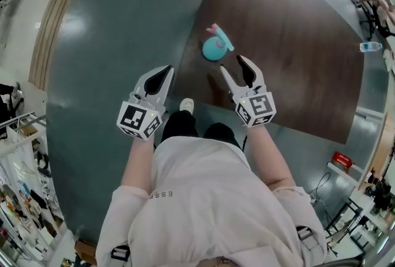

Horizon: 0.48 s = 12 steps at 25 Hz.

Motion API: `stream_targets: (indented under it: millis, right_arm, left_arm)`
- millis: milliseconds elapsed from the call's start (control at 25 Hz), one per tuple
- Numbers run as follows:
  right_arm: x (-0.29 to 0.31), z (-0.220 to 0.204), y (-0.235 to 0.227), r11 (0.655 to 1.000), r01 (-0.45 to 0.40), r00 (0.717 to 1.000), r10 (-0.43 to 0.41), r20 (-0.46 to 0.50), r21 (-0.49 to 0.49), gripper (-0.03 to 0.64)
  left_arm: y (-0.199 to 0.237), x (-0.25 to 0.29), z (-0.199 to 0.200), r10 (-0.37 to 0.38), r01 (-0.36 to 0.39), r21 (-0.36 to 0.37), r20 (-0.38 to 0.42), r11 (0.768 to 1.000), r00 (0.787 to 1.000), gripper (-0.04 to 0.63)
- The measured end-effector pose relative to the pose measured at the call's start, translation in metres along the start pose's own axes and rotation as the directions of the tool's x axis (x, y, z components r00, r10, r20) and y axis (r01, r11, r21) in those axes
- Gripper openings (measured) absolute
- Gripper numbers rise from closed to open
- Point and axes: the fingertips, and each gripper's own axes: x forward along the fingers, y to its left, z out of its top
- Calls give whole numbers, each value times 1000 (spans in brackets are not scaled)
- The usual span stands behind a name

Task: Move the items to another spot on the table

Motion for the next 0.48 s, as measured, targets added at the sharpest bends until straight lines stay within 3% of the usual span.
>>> stream_targets:
  millis: [120, 480]
  right_arm:
    - [28, 1, -4, 1000, 2, 1000, -2, -8, -22, 284]
    - [73, 6, -14, 999, -21, 999, 22, -32, 25, 288]
  left_arm:
    - [17, 6, -5, 1, -1, -22, -16, 1000, 1000, 17]
    - [38, 18, -10, -3, 0, -58, -50, 998, 999, 17]
